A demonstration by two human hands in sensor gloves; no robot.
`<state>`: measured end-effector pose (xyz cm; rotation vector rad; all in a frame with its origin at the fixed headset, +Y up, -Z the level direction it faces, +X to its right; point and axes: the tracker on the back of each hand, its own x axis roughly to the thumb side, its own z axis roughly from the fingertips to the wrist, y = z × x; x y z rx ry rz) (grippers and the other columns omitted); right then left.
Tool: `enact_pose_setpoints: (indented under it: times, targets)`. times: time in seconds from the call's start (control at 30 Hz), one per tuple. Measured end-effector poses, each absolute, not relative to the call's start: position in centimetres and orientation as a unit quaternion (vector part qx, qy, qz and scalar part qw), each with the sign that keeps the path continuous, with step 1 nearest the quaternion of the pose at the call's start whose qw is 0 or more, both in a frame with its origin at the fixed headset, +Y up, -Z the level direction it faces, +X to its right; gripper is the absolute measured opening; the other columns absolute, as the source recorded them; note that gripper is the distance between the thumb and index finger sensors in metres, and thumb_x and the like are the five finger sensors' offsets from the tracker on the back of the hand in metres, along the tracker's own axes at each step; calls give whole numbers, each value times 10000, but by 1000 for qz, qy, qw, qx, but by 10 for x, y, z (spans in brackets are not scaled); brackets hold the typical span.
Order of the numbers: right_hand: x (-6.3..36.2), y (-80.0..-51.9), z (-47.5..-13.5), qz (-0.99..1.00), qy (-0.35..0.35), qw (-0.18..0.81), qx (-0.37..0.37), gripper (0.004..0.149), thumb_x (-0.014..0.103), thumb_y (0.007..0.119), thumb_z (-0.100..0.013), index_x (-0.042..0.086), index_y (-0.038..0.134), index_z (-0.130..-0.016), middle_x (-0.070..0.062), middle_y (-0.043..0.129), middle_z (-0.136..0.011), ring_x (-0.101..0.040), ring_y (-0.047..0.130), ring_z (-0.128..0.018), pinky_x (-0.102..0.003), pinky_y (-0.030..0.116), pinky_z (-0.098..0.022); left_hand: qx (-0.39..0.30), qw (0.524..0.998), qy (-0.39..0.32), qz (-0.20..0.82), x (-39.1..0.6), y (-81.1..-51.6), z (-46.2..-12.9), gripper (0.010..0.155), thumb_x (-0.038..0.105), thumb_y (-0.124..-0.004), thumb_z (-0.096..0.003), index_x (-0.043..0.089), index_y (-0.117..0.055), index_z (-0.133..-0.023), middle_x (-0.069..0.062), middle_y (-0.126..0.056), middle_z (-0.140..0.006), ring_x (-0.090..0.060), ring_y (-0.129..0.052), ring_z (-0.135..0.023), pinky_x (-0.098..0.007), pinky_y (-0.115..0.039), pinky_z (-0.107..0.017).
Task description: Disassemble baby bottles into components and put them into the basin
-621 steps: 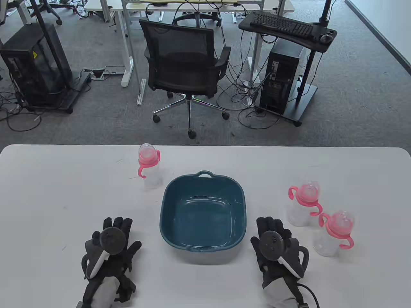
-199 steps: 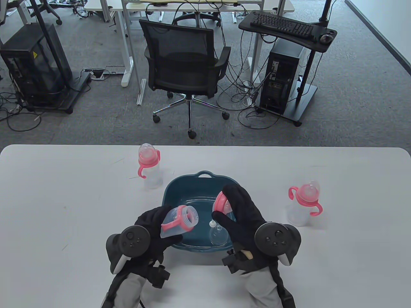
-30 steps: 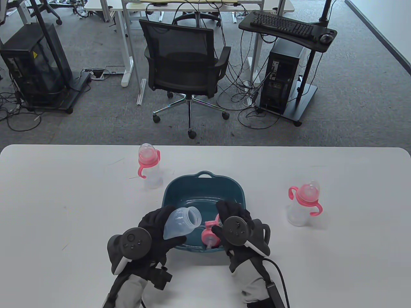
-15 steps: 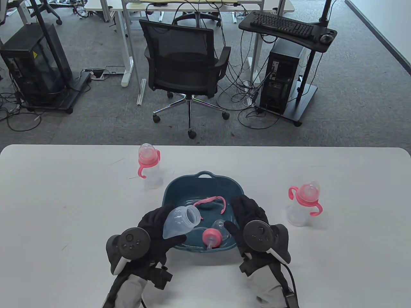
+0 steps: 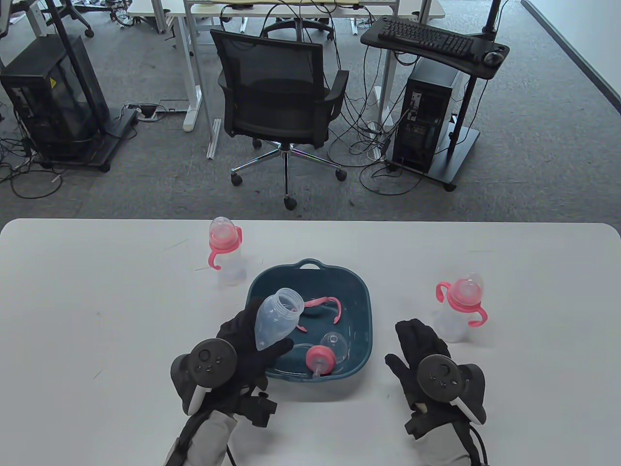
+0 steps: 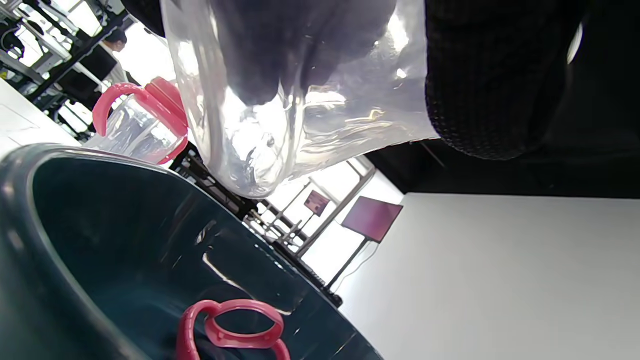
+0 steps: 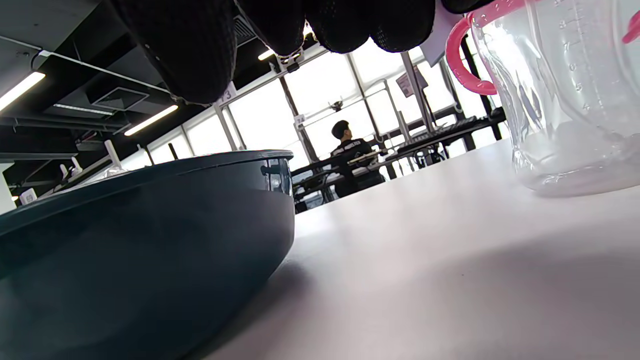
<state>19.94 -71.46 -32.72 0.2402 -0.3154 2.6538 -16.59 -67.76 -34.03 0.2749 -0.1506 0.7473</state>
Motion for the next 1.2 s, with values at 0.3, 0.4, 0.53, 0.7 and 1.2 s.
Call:
enact_pose_setpoints:
  times: [0.3, 0.4, 0.53, 0.7, 1.2]
  targets:
    - [203, -718, -325, 963, -111, 227, 88, 671, 373, 797, -546, 162, 494, -1106, -177, 470, -1158, -475, 481, -1022, -658, 428, -698, 11, 974, 6, 226, -129, -667, -377, 904, 616, -877, -384, 270, -465, -1110, -33, -634, -1061, -343, -702, -1031, -592, -419, -773]
    - [203, -718, -324, 962, -112, 233, 89, 670, 373, 797, -545, 163, 495, -1106, -176, 470, -1158, -476, 479, -1024, -658, 427, -699, -10, 978, 1, 210, -116, -668, -386, 905, 627, -864, -387, 264, -460, -1111, -35, -644, -1056, -346, -715, -1019, -584, -447, -766]
    - [202, -718, -324, 961, -109, 236, 92, 669, 372, 797, -547, 164, 495, -1106, -176, 467, -1160, -473, 477, -1026, -660, 425, -698, -35, 986, 14, 162, -101, -673, -395, 903, 628, -839, -404, 258, -430, -1120, -42, -636, -1063, -354, -707, -1024, -581, -450, -768]
    - [203, -718, -324, 959, -112, 243, 94, 671, 375, 796, -546, 166, 495, -1107, -176, 463, -1162, -475, 474, -1027, -661, 424, -699, -52, 992, 39, 104, -89, -682, -403, 894, 623, -822, -416, 262, -408, -1121, -42, -619, -1071, -356, -689, -1035, -581, -437, -772]
    - [202, -717, -324, 959, -109, 245, 96, 669, 375, 797, -545, 165, 499, -1106, -180, 465, -1161, -479, 476, -1024, -662, 426, -698, -111, 988, 86, 63, -77, -701, -414, 868, 493, -712, -521, 239, -124, -1107, -105, -319, -1143, -423, -482, -1101, -593, -403, -769]
